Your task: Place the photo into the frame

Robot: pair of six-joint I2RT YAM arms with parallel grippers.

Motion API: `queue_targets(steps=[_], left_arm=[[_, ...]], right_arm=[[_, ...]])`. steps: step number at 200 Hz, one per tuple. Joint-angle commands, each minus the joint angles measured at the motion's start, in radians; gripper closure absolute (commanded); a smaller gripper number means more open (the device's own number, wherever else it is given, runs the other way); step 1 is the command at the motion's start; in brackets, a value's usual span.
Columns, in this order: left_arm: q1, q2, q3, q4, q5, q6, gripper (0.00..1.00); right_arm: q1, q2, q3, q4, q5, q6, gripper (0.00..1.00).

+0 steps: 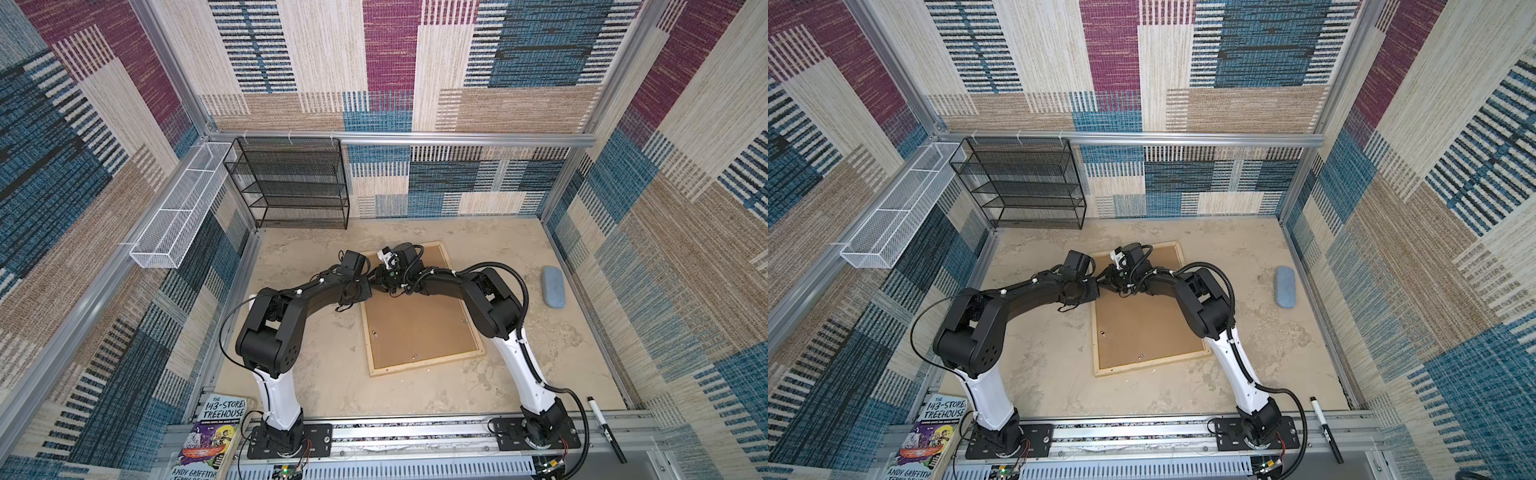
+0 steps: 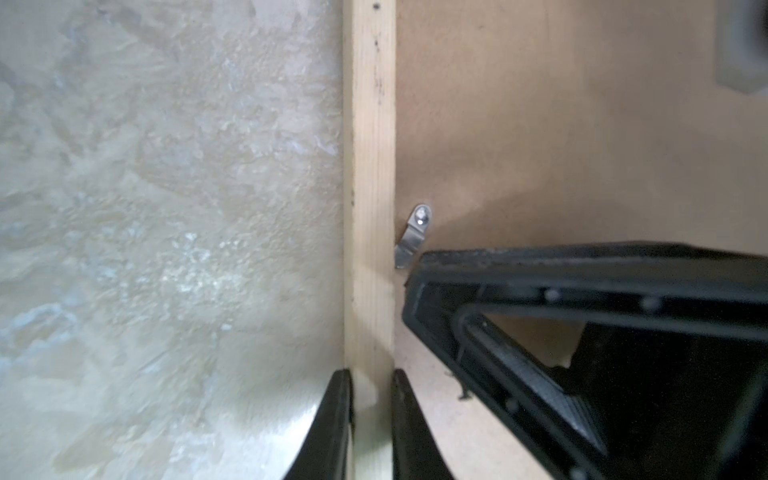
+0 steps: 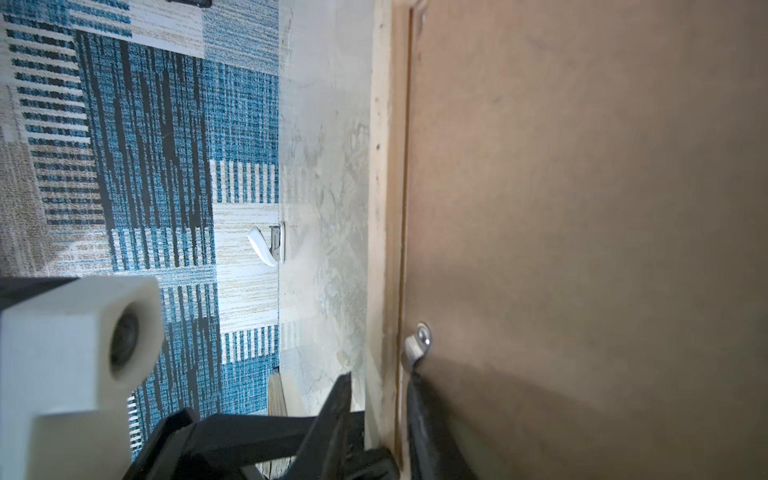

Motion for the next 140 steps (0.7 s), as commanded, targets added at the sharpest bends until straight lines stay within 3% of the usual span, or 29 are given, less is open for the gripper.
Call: queue_targets(steps=[1,55,140], left_arm=[[-0.001,0.005,-0.007,0.009,0.097,0.035,0.90],[-0.001,-0.013,-0.035,0.051,0.161,0.078,0.92],[-0.013,-0.009,-0.057,0.089,0.213,0.077,0.94]], right_arm=[[0.002,0.008,-0.018,-0.019,0.029,0.068,0.73],[0.002,-0.023,-0.094,0.079,0.183,0.196,0.73],[0.043,0.005,-0.083,0.143,0.268,0.334,0.74]])
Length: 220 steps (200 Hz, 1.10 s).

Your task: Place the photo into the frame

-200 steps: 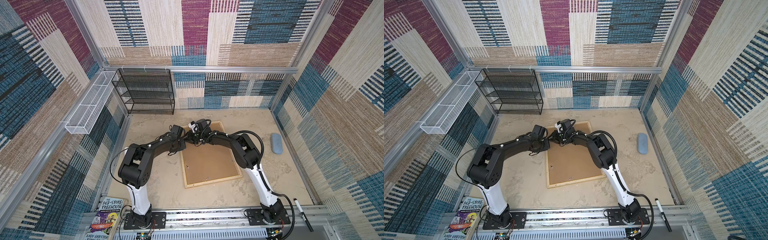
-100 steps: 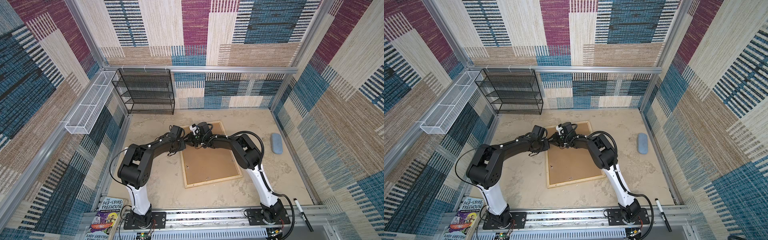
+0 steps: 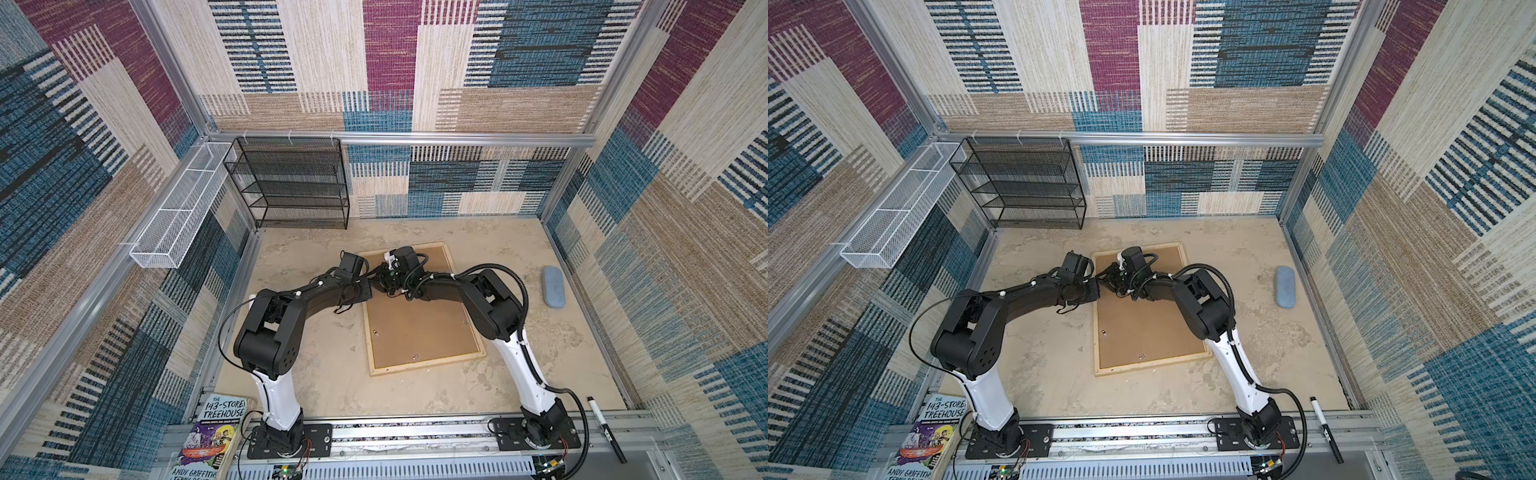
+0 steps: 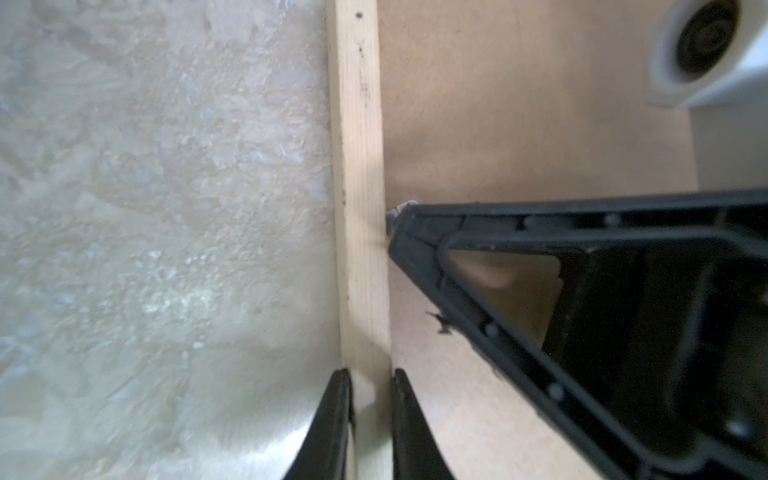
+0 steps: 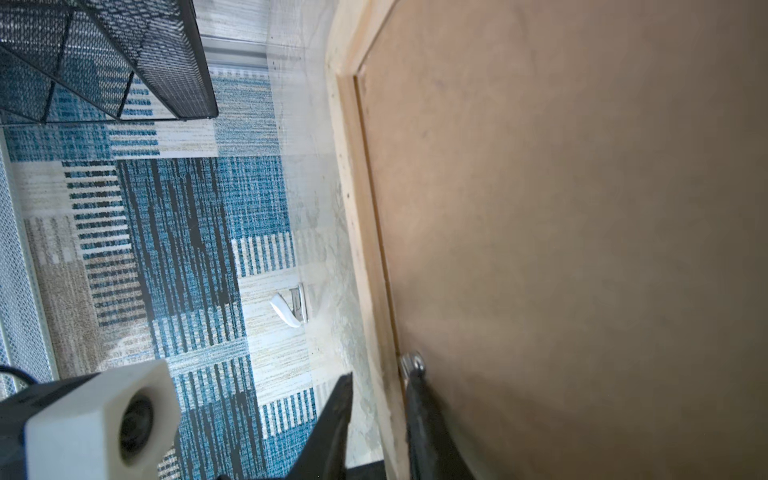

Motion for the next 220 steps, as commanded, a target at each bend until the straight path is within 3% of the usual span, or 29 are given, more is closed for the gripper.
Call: queue_targets(steps=[1,47,85,132,188,220], left_arm=[[-0.016,0.007,-0.007,-0.004,0.166,0.031,0.94],[-0.017,-0.001,-0.016,0.004,0.173,0.039,0.94],[-0.017,-0.002,-0.018,-0.006,0.150,0.041,0.95],[-0.008,-0.016,-0.006,-0.052,0.093,0.068,0.96],[-0.007,-0.004,0.025,-0.069,0.090,0.114,0.97],[-0.006,0.005,0.031,-0.070,0.094,0.117,0.97]], right_arm=[[0.020,0.022,-0.006,-0.010,0.096,0.065,0.74],[0.029,0.013,-0.037,0.036,0.150,0.125,0.74],[0.028,0.010,-0.069,0.118,0.120,0.162,0.74],[-0.002,-0.072,-0.126,0.069,0.062,-0.036,0.73],[-0.051,-0.041,-0.020,-0.156,-0.181,-0.322,0.72],[-0.050,-0.019,0.001,-0.235,-0.263,-0.399,0.71]])
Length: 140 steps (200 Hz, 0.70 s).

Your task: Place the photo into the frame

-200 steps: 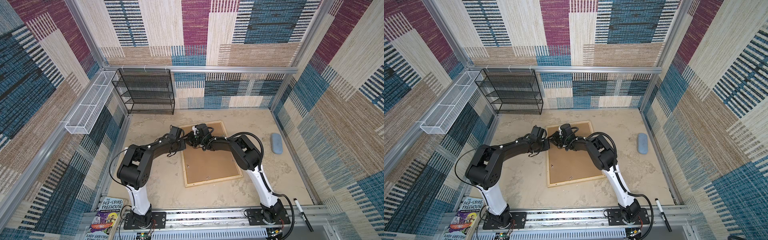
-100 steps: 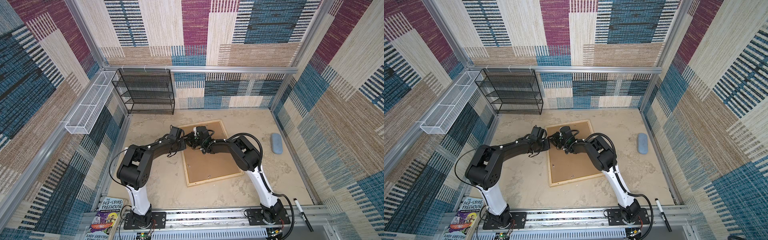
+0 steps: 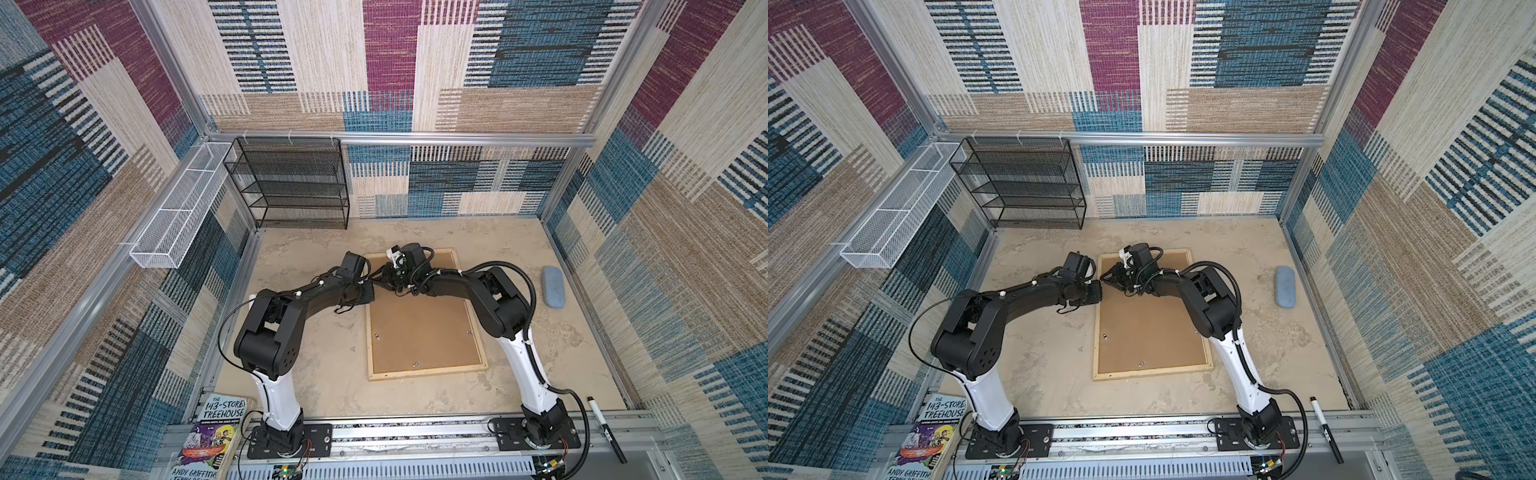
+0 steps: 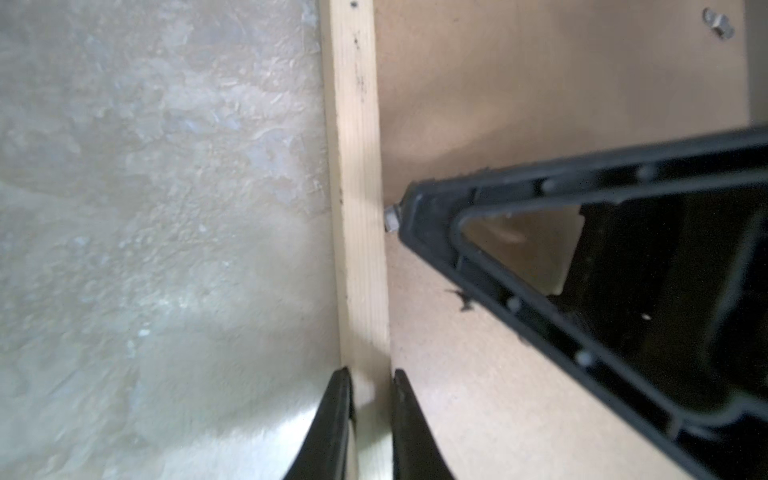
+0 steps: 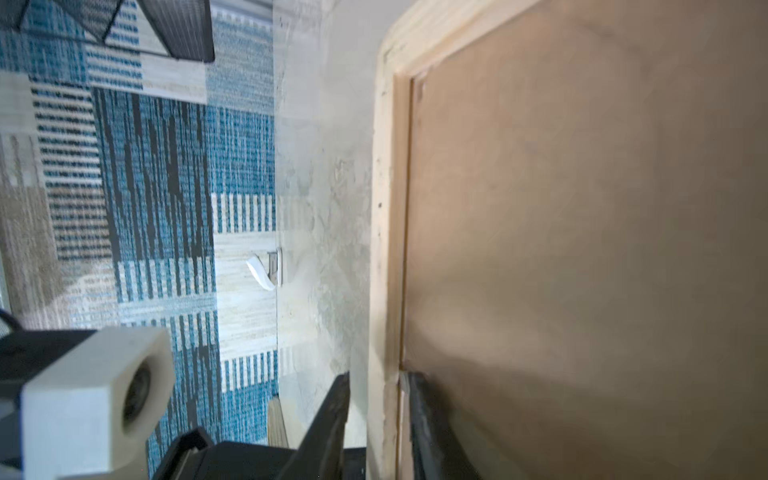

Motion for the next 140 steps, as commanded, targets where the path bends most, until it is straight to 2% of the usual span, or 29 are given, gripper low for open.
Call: queue_targets(steps=[1,44,91,140], left_arm=[[0.000,0.006,0.007,-0.011,0.033,0.049,0.97],[0.000,0.011,0.008,-0.011,0.036,0.048,0.99],[0.000,-0.001,-0.007,-0.002,0.045,0.060,1.00],[-0.002,-0.001,-0.015,0.020,0.087,0.081,1.00]], right_arm=[[0.003,0.015,0.009,-0.122,-0.110,-0.113,0.71],[0.000,0.010,0.009,-0.154,-0.097,-0.125,0.71],[-0.019,0.035,0.007,-0.079,-0.060,0.009,0.71],[-0.024,0.063,0.050,-0.069,-0.024,0.065,0.71]])
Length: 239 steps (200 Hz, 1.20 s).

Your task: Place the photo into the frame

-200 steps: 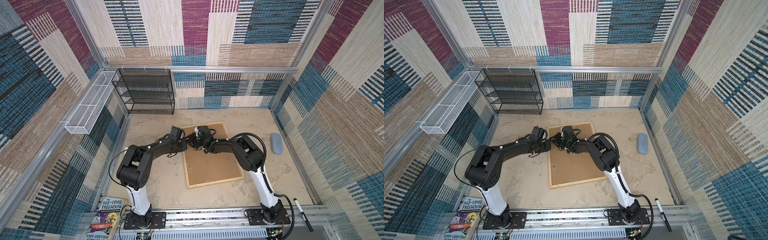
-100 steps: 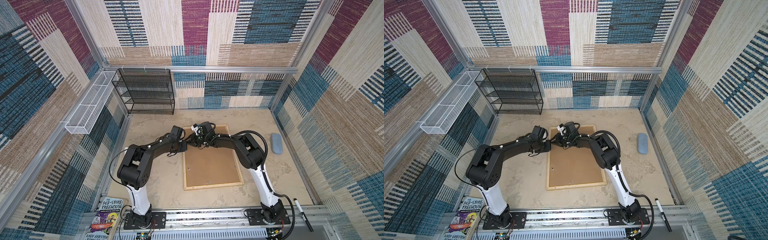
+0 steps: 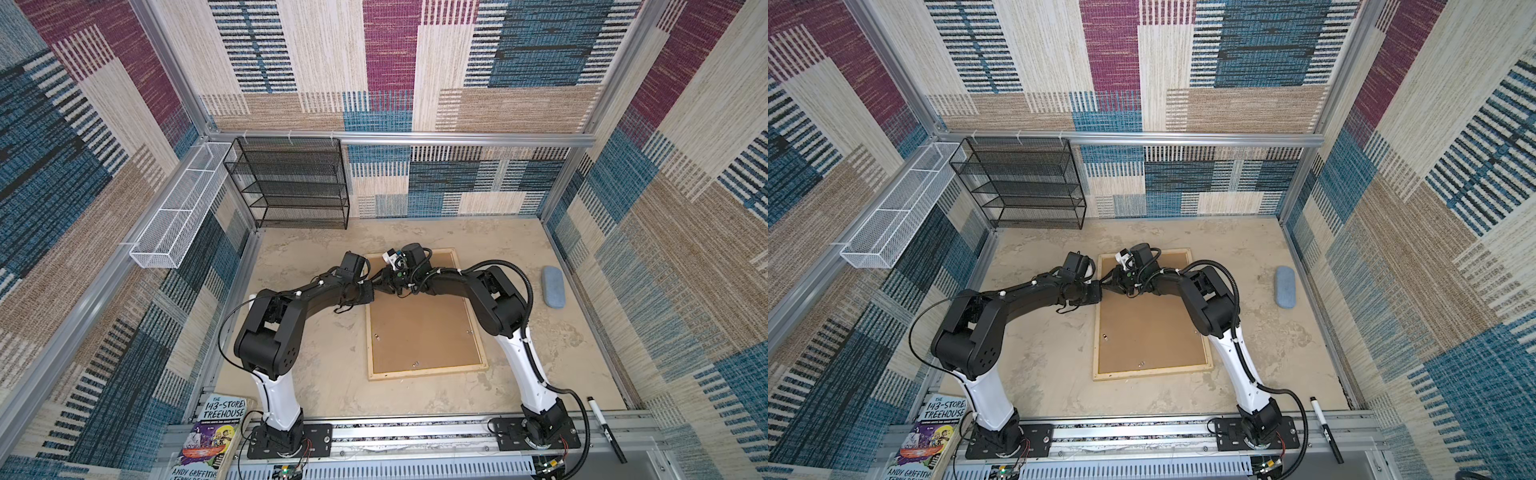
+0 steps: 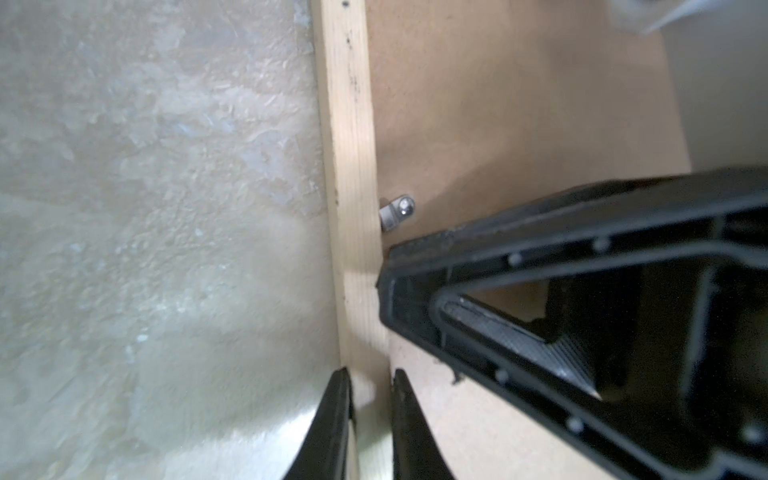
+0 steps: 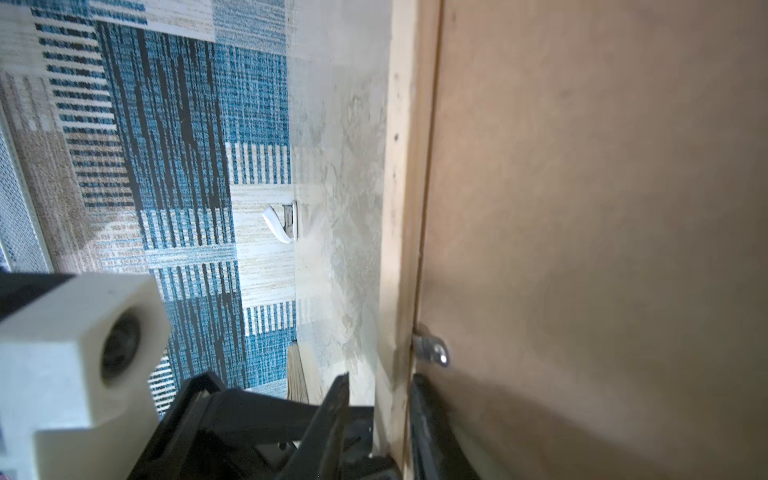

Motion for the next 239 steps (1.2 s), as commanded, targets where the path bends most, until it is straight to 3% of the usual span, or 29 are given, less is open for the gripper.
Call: queue_targets(steps=[1,82,165,186,206,239], left_arm=[[-0.003,-0.002,-0.008,0.009,0.076,0.062,1.00],[-0.020,-0.003,-0.014,0.026,0.112,0.085,1.00],[-0.057,0.025,0.004,0.032,0.130,0.098,1.00],[-0.062,0.031,0.010,0.025,0.116,0.092,1.00],[-0.058,0.041,0.029,-0.021,0.034,0.066,1.00],[-0.018,0.068,0.052,-0.055,-0.014,-0.012,1.00]], right_arm=[[-0.003,0.021,0.009,-0.058,0.092,0.046,0.71],[-0.006,-0.019,-0.121,0.082,0.250,0.204,0.72],[0.006,0.003,-0.146,0.175,0.262,0.315,0.72],[0.009,0.010,-0.135,0.181,0.254,0.321,0.73],[0.008,-0.006,-0.149,0.190,0.245,0.296,0.73],[-0.013,-0.052,-0.190,0.235,0.156,0.220,0.71]])
